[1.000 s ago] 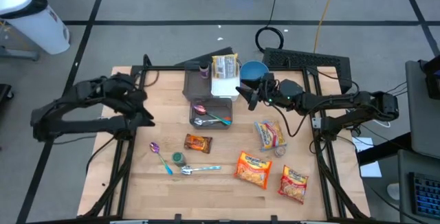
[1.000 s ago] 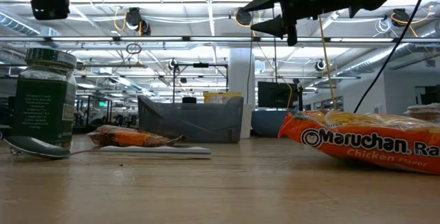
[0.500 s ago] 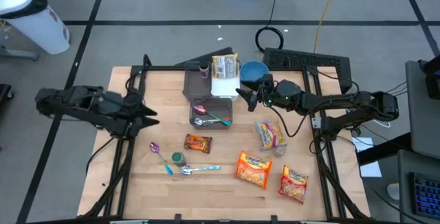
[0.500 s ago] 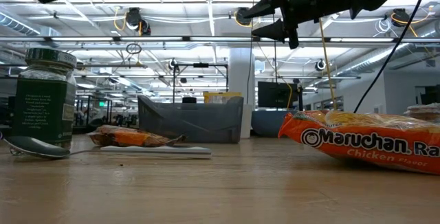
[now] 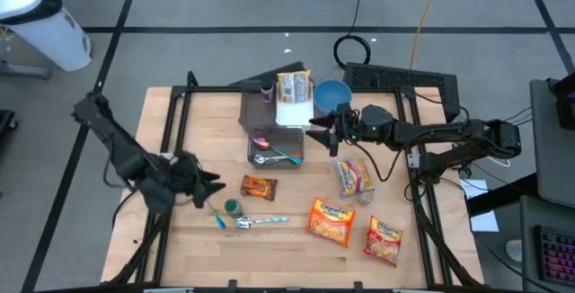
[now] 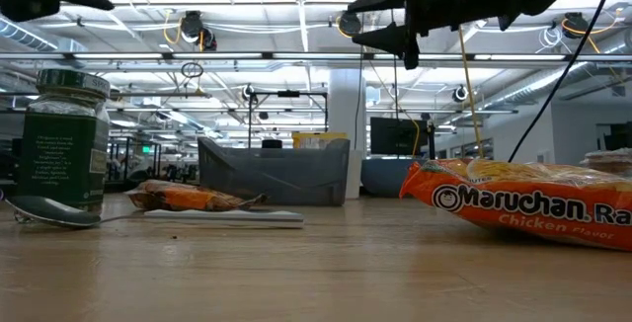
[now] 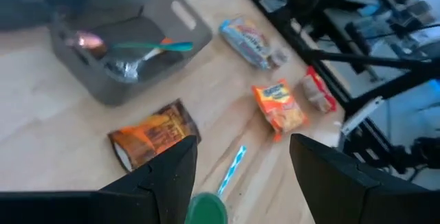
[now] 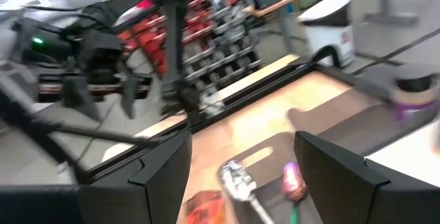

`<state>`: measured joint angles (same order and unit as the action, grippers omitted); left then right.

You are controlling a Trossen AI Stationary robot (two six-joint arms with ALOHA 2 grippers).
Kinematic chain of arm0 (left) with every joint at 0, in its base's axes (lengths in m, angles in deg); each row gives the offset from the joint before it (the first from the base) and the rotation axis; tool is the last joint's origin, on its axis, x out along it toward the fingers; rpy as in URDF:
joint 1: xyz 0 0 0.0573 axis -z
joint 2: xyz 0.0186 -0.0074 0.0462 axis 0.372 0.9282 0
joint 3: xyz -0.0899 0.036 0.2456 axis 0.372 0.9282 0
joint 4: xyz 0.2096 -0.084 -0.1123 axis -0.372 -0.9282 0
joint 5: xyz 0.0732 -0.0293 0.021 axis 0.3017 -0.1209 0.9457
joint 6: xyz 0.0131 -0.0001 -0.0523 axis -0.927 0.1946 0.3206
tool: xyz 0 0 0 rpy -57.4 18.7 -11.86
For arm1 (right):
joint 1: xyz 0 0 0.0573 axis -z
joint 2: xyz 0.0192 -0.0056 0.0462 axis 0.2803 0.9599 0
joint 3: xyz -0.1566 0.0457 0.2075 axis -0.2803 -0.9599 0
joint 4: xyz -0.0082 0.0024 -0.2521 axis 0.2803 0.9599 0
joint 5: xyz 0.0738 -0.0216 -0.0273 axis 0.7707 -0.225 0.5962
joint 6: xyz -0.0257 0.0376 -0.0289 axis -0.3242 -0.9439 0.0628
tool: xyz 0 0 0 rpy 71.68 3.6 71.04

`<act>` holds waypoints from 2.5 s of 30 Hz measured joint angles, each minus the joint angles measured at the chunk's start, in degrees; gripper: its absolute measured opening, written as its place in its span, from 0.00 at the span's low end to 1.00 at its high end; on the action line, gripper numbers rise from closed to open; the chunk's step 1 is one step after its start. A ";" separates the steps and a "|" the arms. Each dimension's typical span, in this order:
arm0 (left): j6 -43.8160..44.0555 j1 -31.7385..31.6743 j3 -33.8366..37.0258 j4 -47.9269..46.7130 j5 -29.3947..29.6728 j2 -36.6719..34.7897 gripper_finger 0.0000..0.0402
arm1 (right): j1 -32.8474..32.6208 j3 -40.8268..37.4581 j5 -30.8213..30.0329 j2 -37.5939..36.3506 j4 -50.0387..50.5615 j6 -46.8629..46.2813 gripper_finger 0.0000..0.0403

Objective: Pick & Place Food Item
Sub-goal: Put the green seasoning bottle into the top black bin

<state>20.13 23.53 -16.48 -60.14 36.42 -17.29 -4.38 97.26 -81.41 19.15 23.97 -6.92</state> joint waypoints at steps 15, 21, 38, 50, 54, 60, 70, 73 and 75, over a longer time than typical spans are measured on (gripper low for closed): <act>14.21 4.65 -16.31 -12.26 -8.87 25.73 0.60 | -0.02 0.00 11.64 -0.02 1.68 -2.77 0.63; 20.50 6.44 -25.08 -33.80 -9.72 35.62 0.60 | -0.09 0.00 9.27 -0.02 1.68 -3.89 0.63; 51.13 25.33 -16.06 -39.09 -2.87 41.47 0.60 | -7.55 0.00 -19.42 -0.02 -0.98 -7.69 0.63; 48.47 24.24 -15.58 -38.90 2.45 41.45 0.60 | -7.91 0.00 -20.86 -0.02 -0.98 -15.35 0.63; 45.18 23.54 -15.58 -38.81 1.73 41.45 0.60 | -7.93 0.00 -20.84 -0.02 -0.98 -17.66 0.63; 43.70 23.50 -15.58 -38.85 2.14 41.45 0.60 | -9.06 0.00 -20.94 -0.02 -0.96 -18.57 0.63; 42.33 23.32 -15.58 -38.97 2.22 41.43 0.74 | -10.25 0.00 -25.10 -0.02 0.46 -17.04 0.63; 42.35 23.28 -15.58 -38.96 2.67 41.43 0.88 | -10.25 0.00 -25.08 -0.02 0.81 -17.06 0.63; 42.33 23.16 -15.58 -38.96 2.69 41.43 0.96 | -10.25 0.00 -25.08 -0.02 0.81 -16.86 0.63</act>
<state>62.46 46.68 -32.06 -99.11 39.11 24.14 -14.63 97.26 -106.48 19.13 24.78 -23.78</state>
